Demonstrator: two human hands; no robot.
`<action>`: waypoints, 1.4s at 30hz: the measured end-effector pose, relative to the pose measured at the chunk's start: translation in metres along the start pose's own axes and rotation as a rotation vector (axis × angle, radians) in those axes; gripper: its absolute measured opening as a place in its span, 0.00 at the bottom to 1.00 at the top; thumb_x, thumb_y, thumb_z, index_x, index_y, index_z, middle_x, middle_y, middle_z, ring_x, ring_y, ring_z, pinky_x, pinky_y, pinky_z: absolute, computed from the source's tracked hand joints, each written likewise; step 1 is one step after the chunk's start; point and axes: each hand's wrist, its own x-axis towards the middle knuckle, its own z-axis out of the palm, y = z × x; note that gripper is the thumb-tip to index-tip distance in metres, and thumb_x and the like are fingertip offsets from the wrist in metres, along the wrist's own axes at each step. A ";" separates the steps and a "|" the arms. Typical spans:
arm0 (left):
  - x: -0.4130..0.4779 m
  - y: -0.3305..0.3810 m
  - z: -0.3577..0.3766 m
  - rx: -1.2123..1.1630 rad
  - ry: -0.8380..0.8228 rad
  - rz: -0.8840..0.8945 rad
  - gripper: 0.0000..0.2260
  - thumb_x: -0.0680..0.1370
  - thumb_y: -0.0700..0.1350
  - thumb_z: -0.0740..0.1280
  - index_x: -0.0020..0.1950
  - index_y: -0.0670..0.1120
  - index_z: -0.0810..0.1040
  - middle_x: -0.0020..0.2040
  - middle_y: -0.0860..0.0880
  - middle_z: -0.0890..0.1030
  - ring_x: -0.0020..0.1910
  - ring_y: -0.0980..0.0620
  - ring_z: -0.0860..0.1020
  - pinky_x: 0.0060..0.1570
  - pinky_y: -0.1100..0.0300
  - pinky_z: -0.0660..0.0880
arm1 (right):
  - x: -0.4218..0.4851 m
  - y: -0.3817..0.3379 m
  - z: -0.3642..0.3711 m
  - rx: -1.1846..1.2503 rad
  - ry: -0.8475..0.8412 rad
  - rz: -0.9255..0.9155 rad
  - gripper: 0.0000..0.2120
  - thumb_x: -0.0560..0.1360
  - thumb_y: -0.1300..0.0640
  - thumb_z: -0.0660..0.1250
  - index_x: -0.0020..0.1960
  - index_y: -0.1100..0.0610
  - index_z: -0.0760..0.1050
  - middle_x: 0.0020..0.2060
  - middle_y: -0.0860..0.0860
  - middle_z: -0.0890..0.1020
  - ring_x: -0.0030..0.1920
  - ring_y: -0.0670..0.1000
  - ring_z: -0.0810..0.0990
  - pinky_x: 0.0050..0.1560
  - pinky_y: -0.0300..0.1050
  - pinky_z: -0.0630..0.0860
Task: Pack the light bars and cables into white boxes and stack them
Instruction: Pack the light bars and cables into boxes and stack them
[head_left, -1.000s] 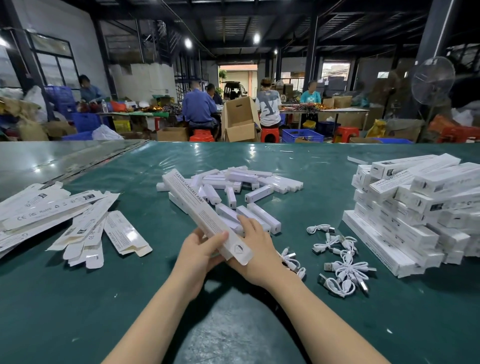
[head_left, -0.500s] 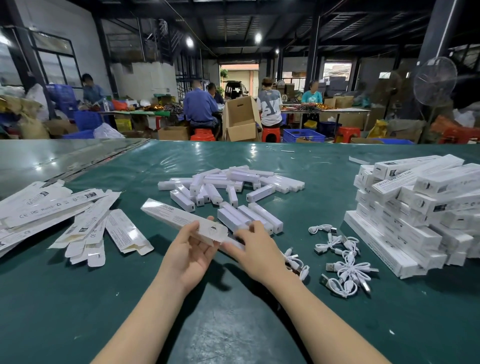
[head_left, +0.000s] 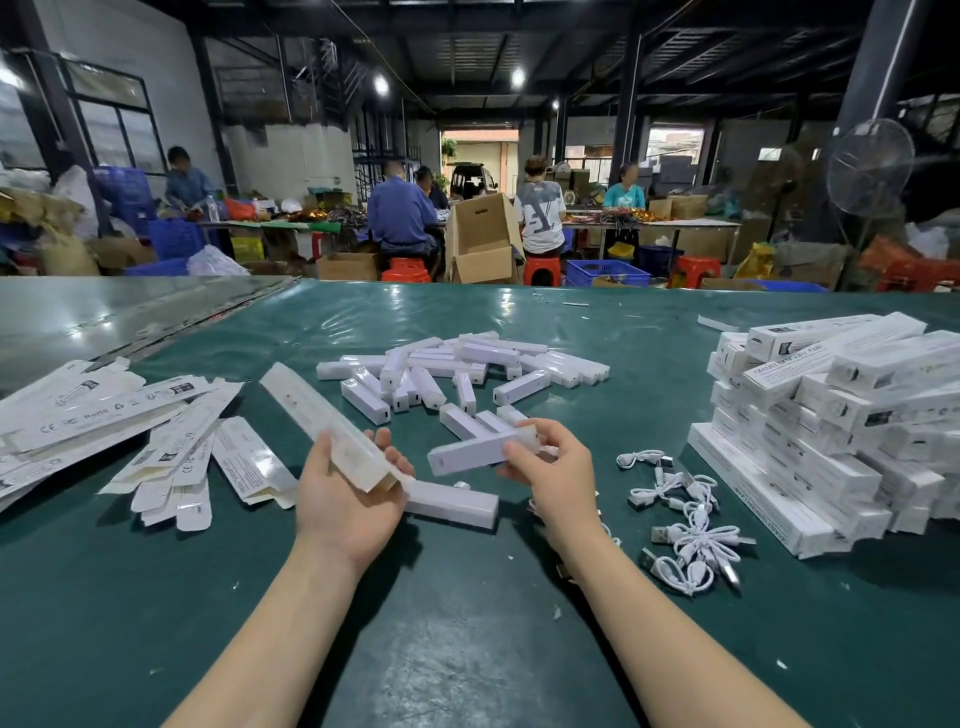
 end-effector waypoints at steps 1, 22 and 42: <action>0.000 -0.001 -0.001 0.011 -0.010 -0.009 0.14 0.81 0.52 0.55 0.48 0.43 0.72 0.39 0.48 0.75 0.36 0.51 0.72 0.43 0.58 0.71 | 0.000 -0.001 -0.001 0.041 -0.017 0.013 0.08 0.72 0.71 0.66 0.49 0.62 0.75 0.44 0.58 0.77 0.35 0.52 0.77 0.37 0.38 0.80; -0.001 -0.012 0.005 0.159 0.328 0.147 0.13 0.74 0.57 0.67 0.46 0.48 0.71 0.39 0.52 0.79 0.23 0.59 0.78 0.23 0.65 0.76 | 0.001 -0.004 -0.004 0.413 -0.530 0.263 0.14 0.59 0.72 0.64 0.32 0.54 0.79 0.37 0.51 0.84 0.33 0.50 0.81 0.29 0.39 0.77; 0.002 -0.014 0.006 0.289 0.184 0.253 0.09 0.80 0.48 0.61 0.42 0.47 0.70 0.38 0.50 0.75 0.35 0.56 0.74 0.36 0.63 0.72 | 0.007 0.000 -0.006 0.447 -0.372 0.206 0.18 0.69 0.82 0.56 0.39 0.61 0.72 0.33 0.51 0.83 0.33 0.50 0.82 0.35 0.39 0.79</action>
